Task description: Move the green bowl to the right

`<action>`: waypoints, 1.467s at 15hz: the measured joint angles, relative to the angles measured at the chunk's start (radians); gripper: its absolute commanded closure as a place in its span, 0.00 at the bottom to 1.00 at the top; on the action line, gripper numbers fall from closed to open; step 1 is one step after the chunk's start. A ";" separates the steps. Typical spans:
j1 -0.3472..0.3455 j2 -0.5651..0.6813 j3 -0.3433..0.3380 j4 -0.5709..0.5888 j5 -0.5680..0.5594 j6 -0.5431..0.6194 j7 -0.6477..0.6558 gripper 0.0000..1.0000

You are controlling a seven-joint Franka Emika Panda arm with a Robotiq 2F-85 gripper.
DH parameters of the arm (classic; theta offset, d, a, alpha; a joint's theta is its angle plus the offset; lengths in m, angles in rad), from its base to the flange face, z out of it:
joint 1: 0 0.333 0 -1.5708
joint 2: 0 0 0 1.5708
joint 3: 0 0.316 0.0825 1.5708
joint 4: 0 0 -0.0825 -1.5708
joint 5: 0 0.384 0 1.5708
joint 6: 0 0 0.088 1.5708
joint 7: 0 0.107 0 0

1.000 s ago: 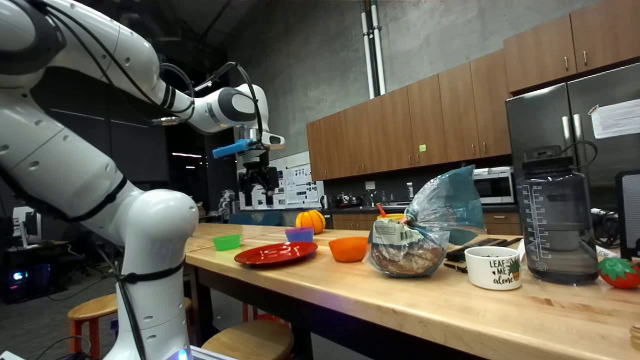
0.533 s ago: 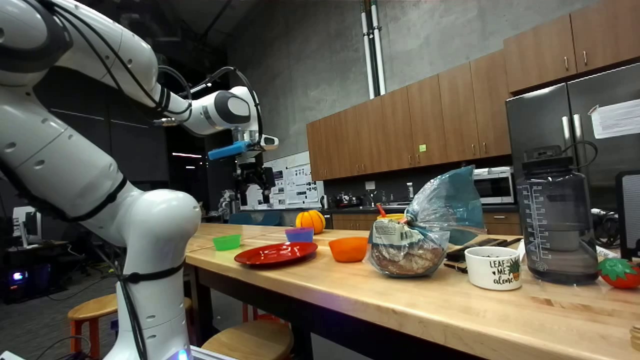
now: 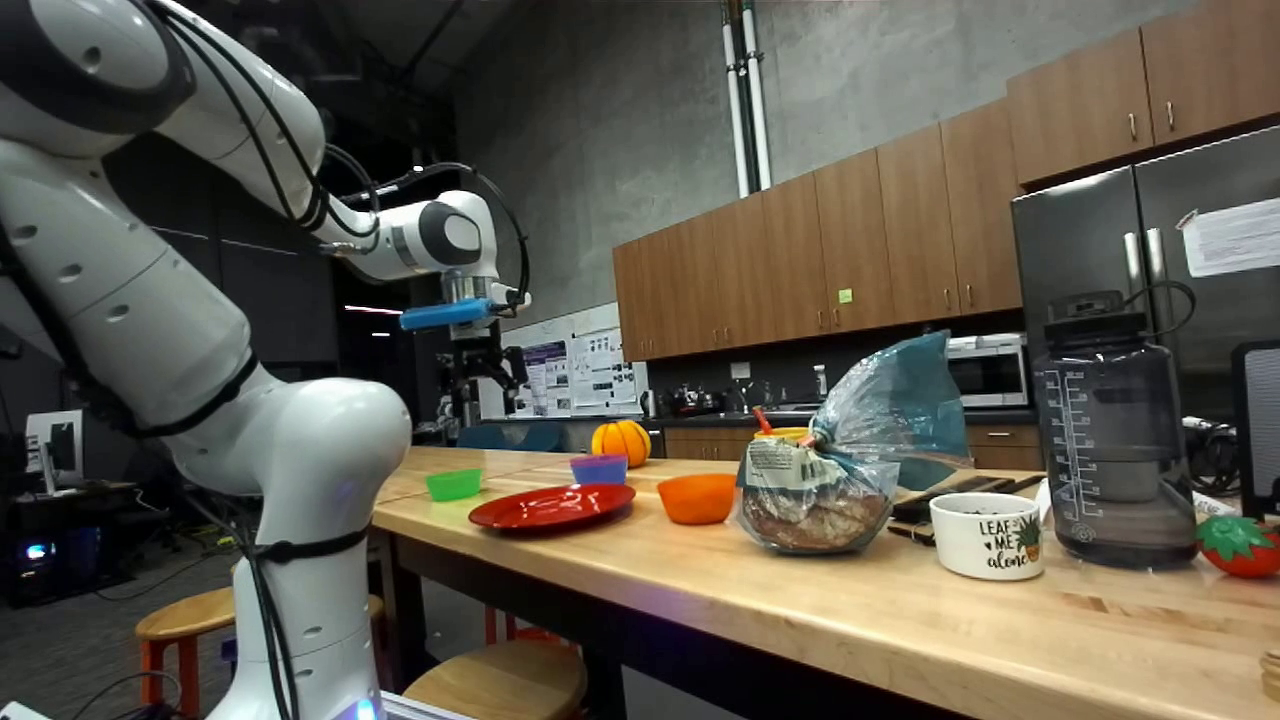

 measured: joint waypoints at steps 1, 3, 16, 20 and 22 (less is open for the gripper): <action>0.021 0.014 0.005 0.002 0.009 0.014 -0.020 0.00; 0.062 0.048 0.016 0.008 0.026 0.043 -0.058 0.00; 0.135 0.167 0.043 0.062 0.050 0.093 -0.132 0.00; 0.134 0.173 0.047 0.062 0.050 0.110 -0.135 0.00; 0.134 0.197 0.050 0.068 0.050 0.162 -0.154 0.00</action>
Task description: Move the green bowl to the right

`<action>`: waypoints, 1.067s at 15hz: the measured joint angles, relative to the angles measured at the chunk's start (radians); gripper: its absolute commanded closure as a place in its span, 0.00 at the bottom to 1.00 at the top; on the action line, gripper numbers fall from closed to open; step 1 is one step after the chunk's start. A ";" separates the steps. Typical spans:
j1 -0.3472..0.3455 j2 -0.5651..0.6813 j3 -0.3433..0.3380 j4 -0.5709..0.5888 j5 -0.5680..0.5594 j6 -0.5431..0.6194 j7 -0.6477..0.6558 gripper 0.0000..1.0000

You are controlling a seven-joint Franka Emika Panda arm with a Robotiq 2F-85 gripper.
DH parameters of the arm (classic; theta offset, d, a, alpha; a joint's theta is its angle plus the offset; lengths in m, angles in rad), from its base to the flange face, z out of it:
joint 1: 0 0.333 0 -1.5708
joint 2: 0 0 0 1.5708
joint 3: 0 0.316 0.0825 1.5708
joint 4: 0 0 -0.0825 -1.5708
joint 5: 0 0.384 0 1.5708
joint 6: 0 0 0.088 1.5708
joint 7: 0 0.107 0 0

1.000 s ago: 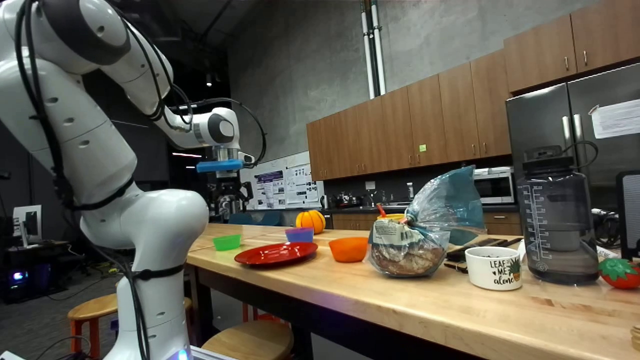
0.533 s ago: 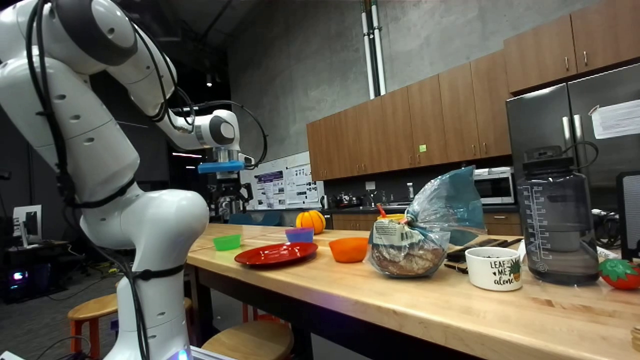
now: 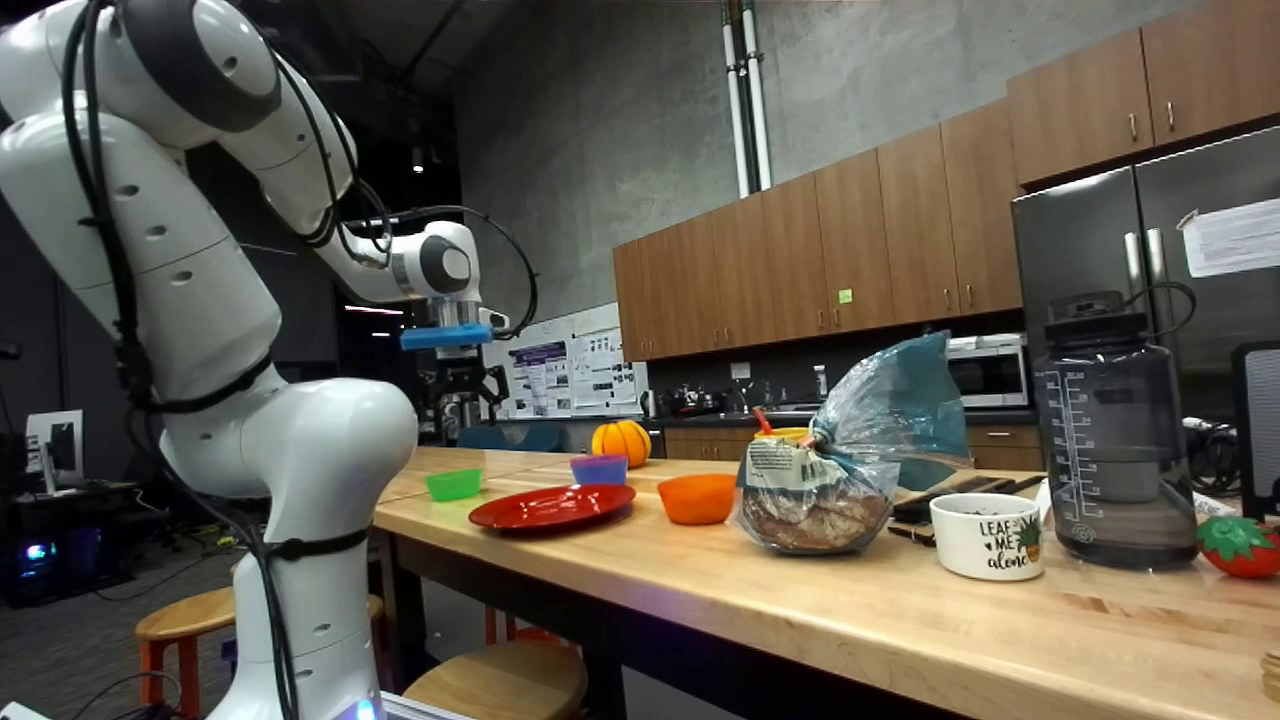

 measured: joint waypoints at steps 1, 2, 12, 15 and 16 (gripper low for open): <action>0.000 0.021 0.002 0.009 0.000 0.029 -0.018 0.00; 0.000 0.045 0.004 0.022 -0.001 0.055 -0.038 0.00; 0.030 0.348 0.017 0.267 0.029 0.165 -0.222 0.00; 0.035 0.431 0.047 0.341 0.062 0.187 -0.228 0.00; 0.035 0.457 0.060 0.363 0.064 0.199 -0.221 0.00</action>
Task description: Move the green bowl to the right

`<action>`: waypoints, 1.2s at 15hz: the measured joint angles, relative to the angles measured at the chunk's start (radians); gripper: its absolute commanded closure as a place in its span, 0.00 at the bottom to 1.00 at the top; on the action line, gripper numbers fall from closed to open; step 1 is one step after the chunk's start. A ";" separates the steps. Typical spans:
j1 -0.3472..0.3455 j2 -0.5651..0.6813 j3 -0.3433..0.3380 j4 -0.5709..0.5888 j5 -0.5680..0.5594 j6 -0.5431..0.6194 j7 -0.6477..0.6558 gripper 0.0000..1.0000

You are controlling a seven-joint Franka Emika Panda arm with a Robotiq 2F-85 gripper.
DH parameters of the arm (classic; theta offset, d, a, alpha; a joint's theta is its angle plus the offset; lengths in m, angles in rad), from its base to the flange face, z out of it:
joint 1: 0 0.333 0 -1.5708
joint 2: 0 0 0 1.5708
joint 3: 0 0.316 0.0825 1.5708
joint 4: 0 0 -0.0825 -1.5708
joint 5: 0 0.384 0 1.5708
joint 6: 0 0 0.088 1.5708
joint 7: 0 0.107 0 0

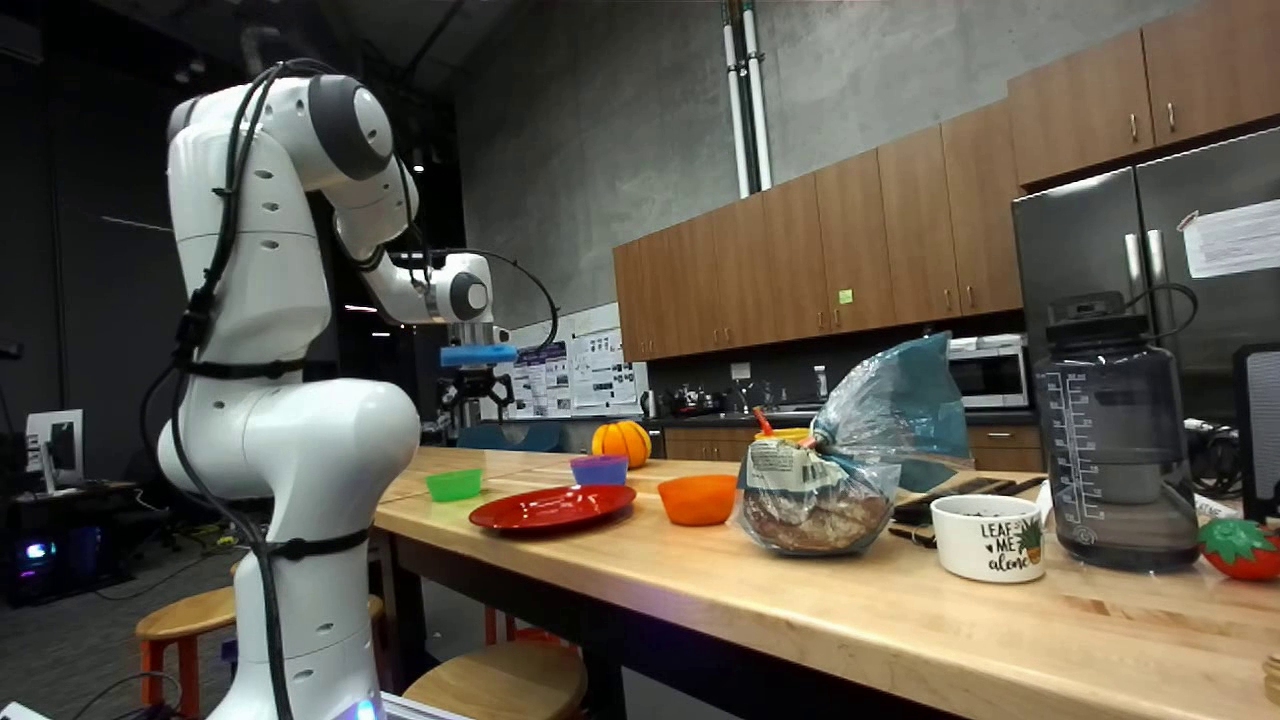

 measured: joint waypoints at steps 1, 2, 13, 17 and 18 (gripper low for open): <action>0.000 0.026 0.014 0.018 0.000 0.015 0.014 0.00; 0.000 0.052 0.027 0.034 -0.006 0.031 0.035 0.00; -0.002 0.249 0.084 0.081 -0.148 0.107 0.228 0.39; -0.010 0.260 0.084 0.082 -0.148 0.109 0.228 0.69; -0.013 0.260 0.084 0.082 -0.148 0.109 0.228 0.78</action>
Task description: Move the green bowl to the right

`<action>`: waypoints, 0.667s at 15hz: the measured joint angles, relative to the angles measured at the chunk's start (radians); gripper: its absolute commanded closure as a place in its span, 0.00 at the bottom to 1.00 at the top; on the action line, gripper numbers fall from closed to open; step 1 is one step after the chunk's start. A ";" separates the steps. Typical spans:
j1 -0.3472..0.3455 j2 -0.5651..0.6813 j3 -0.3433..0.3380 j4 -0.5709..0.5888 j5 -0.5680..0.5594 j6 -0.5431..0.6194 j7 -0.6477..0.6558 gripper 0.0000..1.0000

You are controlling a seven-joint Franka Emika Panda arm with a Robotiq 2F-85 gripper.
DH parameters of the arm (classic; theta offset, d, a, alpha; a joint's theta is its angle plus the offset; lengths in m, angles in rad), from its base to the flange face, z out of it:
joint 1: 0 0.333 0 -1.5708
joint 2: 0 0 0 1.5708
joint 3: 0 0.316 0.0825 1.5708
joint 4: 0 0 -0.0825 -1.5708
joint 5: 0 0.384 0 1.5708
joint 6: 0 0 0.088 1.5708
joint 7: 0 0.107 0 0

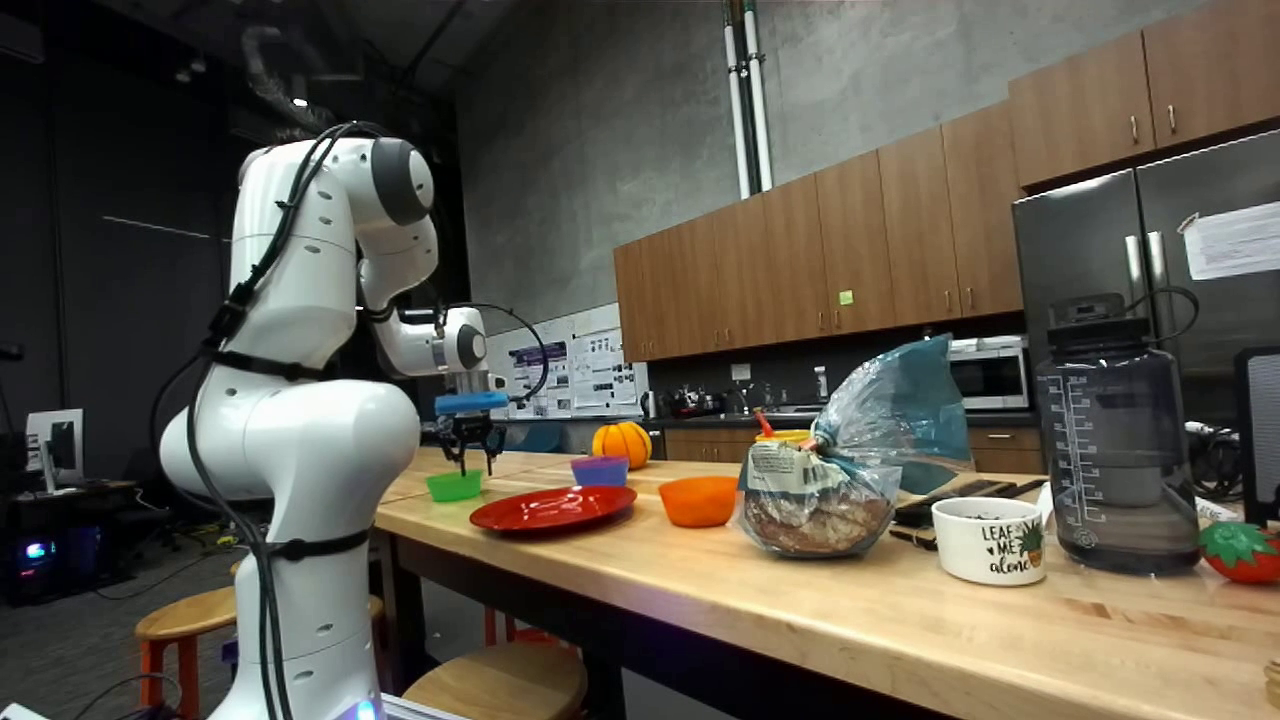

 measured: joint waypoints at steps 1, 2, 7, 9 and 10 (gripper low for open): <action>-0.003 0.000 0.000 0.000 0.001 0.000 0.000 0.85; -0.007 -0.001 0.000 0.000 0.003 0.000 0.000 0.92; -0.036 -0.009 0.000 -0.002 0.049 0.000 -0.004 0.99; -0.051 -0.026 -0.001 -0.007 0.085 -0.001 -0.008 0.99; -0.060 -0.039 -0.002 -0.014 0.099 -0.001 -0.009 0.99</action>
